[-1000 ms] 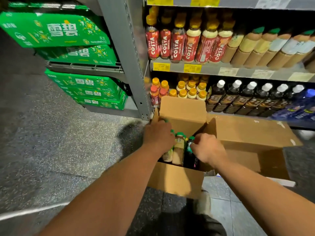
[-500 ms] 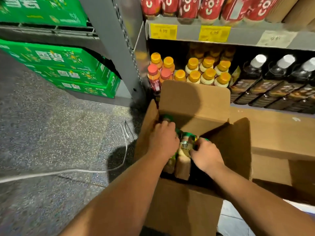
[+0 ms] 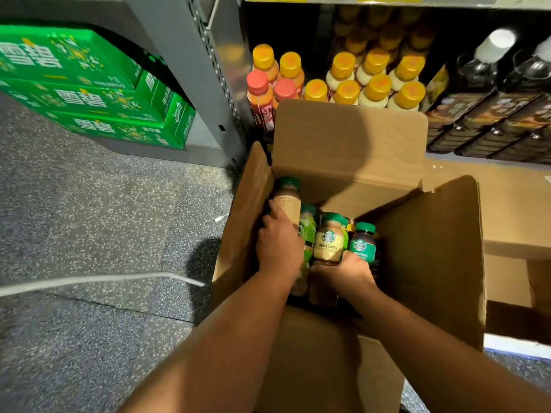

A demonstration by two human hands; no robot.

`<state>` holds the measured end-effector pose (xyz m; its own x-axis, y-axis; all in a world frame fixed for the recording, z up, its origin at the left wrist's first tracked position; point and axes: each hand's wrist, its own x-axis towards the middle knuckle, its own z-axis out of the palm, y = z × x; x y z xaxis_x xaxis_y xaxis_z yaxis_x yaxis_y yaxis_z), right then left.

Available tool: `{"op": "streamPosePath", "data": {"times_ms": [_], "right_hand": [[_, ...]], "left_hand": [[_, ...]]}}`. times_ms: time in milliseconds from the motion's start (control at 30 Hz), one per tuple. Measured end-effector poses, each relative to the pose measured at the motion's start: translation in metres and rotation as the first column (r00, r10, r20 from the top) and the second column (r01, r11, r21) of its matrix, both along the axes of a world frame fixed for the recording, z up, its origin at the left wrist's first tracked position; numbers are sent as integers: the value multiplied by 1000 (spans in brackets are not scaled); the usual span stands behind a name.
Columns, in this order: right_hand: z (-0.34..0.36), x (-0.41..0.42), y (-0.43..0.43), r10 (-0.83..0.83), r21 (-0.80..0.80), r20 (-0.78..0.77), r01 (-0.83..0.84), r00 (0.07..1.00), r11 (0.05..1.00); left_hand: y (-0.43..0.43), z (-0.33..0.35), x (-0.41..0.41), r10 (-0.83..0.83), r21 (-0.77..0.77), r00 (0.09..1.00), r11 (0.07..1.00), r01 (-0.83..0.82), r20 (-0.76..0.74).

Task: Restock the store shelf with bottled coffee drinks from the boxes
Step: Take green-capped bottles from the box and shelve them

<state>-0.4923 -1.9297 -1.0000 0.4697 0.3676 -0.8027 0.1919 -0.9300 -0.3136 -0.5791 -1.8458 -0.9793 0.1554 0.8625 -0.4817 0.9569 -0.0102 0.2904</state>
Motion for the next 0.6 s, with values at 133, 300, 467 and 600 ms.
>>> {"op": "streamPosePath", "data": {"times_ms": [133, 300, 467, 600], "right_hand": [[2, -2, -4, -87, 29, 22, 86, 996, 996], [43, 9, -1, -159, 174, 52, 148, 986, 974], [117, 18, 13, -218, 331, 37, 194, 975, 923], [183, 21, 18, -238, 432, 61, 190, 969, 882]], "left_hand": [[1, 6, -2, 72, -56, 997, 996, -70, 31], [4, 44, -3, 99, -67, 990, 994, -92, 97], [9, 109, -4, 75, -28, 967, 997, -71, 244], [14, 173, -6, 22, 30, 934, 999, -36, 358]]}}
